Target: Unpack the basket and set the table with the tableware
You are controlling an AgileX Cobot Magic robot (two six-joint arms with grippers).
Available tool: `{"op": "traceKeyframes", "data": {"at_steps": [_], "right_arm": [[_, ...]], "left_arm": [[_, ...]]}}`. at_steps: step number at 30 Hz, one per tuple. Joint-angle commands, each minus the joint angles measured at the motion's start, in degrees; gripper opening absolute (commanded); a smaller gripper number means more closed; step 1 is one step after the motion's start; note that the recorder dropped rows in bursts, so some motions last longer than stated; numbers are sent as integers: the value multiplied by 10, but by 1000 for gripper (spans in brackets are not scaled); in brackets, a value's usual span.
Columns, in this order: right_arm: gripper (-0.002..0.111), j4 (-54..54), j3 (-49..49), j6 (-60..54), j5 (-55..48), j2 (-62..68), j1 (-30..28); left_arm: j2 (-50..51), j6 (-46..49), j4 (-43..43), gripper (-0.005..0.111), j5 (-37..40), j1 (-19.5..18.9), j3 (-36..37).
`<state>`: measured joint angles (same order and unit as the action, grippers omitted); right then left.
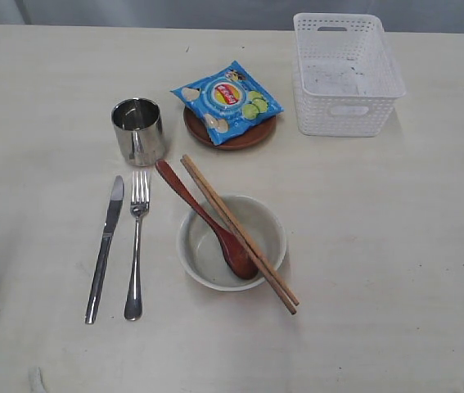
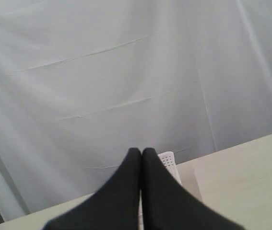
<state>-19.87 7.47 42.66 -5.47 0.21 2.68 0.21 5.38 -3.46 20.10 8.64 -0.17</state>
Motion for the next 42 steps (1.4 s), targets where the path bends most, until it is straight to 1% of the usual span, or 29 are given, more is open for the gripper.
{"op": "traceKeyframes", "data": {"at_steps": [1, 5, 6, 7, 16, 21, 26, 29, 32, 42], "right_arm": [[0, 45, -3, -57, 4, -2, 2], [0, 199, -6, -295, -14, -2, 2], [0, 220, -8, -342, -26, -2, 2], [0, 229, -14, -364, -28, -2, 2], [0, 226, -75, -369, -25, -2, 2], [0, 225, -75, -419, -43, -2, 4], [0, 218, -75, -430, -68, -2, 24], [0, 195, -75, -436, -106, -2, 39], [0, 194, -75, -437, -146, -2, 36], [0, 194, -75, -436, -146, -2, 35]], "left_arm": [[-2, 1, 2, 0, -5, 1, 2], [-2, 1, 2, 0, -5, 1, 2], [-2, 1, 2, 0, -5, 1, 2], [-2, 1, 2, 0, -5, 1, 2], [-2, 1, 2, 0, -5, 1, 2], [-2, 1, 2, 0, -5, 1, 2], [-2, 1, 2, 0, -5, 1, 2], [-2, 1, 2, 0, -5, 1, 2], [-2, 1, 2, 0, -5, 1, 2], [-2, 1, 2, 0, -5, 1, 2]]}}
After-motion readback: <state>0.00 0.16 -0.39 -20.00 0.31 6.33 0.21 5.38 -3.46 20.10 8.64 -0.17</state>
